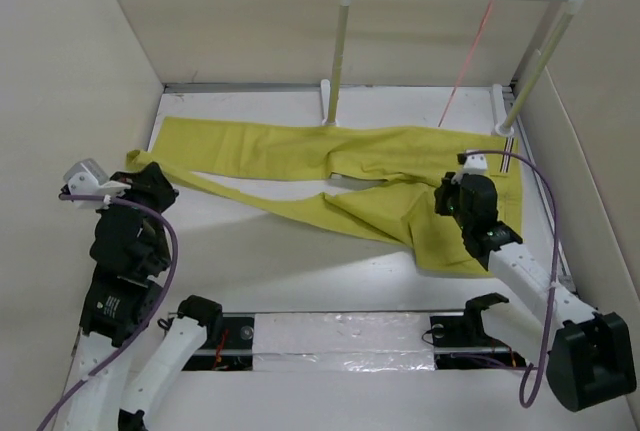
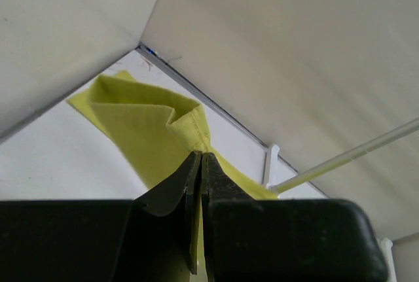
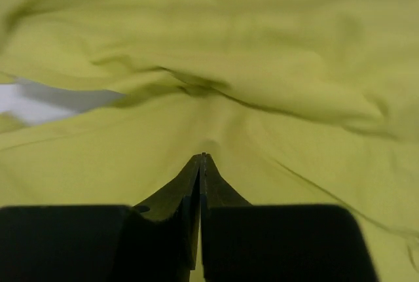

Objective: Place the trousers on the hanger
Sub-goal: Fold the trousers at the center of the board.

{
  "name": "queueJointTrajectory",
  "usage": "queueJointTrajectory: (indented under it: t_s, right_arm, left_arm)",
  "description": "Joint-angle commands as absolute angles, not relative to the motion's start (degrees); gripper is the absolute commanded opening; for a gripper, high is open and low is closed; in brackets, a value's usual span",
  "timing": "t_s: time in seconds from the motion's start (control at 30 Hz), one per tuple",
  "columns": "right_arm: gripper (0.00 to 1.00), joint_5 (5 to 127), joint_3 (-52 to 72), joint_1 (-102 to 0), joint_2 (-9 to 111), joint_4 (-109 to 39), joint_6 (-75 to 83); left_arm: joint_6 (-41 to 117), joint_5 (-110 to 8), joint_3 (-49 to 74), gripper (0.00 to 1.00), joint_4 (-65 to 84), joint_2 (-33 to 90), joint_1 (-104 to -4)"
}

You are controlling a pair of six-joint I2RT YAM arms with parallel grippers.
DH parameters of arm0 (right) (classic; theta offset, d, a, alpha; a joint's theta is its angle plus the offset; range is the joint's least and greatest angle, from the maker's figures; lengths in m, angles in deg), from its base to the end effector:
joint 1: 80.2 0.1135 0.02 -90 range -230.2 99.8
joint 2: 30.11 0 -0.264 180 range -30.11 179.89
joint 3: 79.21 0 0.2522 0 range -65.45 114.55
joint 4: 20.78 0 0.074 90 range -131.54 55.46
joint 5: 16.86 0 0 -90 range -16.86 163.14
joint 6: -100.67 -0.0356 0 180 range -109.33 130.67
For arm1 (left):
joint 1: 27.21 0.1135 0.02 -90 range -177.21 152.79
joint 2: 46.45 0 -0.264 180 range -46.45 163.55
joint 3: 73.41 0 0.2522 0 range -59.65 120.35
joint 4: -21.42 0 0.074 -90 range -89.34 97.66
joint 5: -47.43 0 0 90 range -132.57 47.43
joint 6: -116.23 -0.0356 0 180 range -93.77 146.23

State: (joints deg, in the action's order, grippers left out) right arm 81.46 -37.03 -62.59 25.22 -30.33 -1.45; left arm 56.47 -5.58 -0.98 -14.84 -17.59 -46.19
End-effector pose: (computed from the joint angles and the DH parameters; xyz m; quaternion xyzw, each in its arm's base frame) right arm 0.2076 0.0605 0.2311 0.0004 0.8312 0.0834 0.5497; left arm 0.0761 -0.0035 0.4278 -0.2985 0.6001 -0.1060 0.7346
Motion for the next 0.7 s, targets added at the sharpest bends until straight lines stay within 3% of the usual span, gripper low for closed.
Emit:
queueJointTrajectory:
  t_s: [0.0, 0.03, 0.13, 0.33, 0.6, 0.67]
  right_arm:
    - [0.16, 84.2, -38.8, -70.5, 20.5, -36.5, -4.4]
    - [0.38, 84.4, -40.0, -72.6, 19.8, -36.4, -5.1]
    - [0.64, 84.1, -41.0, -81.4, 19.5, -35.4, -6.6]
    - [0.69, 75.9, -40.5, -100.1, 28.6, -31.8, -9.7]
    - [0.73, 70.3, -37.6, -116.2, 37.2, -27.6, -11.8]
    - [0.75, 71.6, -36.3, -116.2, 37.9, -28.9, -11.1]
  left_arm:
    - [48.8, -3.2, -0.5, 0.00, -10.7, -19.4, -45.8]
    - [47.8, -3.1, -0.9, 0.00, -9.5, -21.4, -45.8]
    - [45.1, -2.5, -0.7, 0.00, -6.6, -24.3, -45.8]
    - [46.2, -2.9, -1.3, 0.00, -3.1, -30.3, -48.0]
    - [47.9, -8.0, -7.3, 0.00, 0.2, -33.1, -48.6]
    - [47.8, -9.3, -8.9, 0.00, 1.0, -34.0, -49.2]
